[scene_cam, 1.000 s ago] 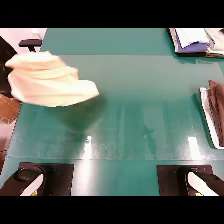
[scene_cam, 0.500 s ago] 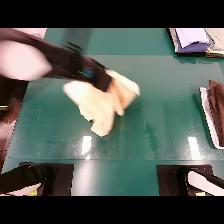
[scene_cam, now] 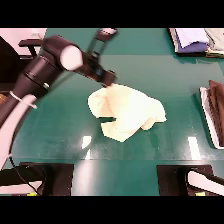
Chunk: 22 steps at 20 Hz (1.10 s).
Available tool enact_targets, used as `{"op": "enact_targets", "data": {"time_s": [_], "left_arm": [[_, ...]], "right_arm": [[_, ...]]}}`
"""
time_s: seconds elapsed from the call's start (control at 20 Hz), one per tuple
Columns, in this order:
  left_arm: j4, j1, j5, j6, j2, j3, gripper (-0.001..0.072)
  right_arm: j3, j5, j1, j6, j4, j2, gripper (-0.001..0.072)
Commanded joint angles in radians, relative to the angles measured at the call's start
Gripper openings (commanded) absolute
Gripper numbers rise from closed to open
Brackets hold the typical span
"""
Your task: Fold the shirts.
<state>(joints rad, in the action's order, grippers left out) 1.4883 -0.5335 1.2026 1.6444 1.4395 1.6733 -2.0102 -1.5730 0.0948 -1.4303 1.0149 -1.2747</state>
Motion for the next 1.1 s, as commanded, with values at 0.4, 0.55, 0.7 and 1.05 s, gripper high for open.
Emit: {"op": "enact_targets", "data": {"time_s": [0.4, 0.55, 0.7, 1.05], "left_arm": [[-0.454, 0.364, -0.261, -0.059, 0.031, -0.535, 0.0545], [-0.59, 0.359, -0.261, -0.142, 0.095, -0.546, 0.0545], [-0.614, 0.311, -0.313, -0.159, 0.116, -0.545, 0.0544], [-0.599, 0.291, -0.314, -0.165, 0.116, -0.465, 0.0024]], "right_arm": [[-0.001, -0.024, -0.114, 0.0, 0.008, -0.004, 0.0017], [-0.001, -0.027, -0.114, -0.001, 0.008, -0.004, 0.0018], [-0.001, -0.028, -0.109, -0.001, 0.008, -0.004, 0.0017], [0.132, -0.076, -0.103, -0.002, 0.081, 0.038, 0.0017]]}}
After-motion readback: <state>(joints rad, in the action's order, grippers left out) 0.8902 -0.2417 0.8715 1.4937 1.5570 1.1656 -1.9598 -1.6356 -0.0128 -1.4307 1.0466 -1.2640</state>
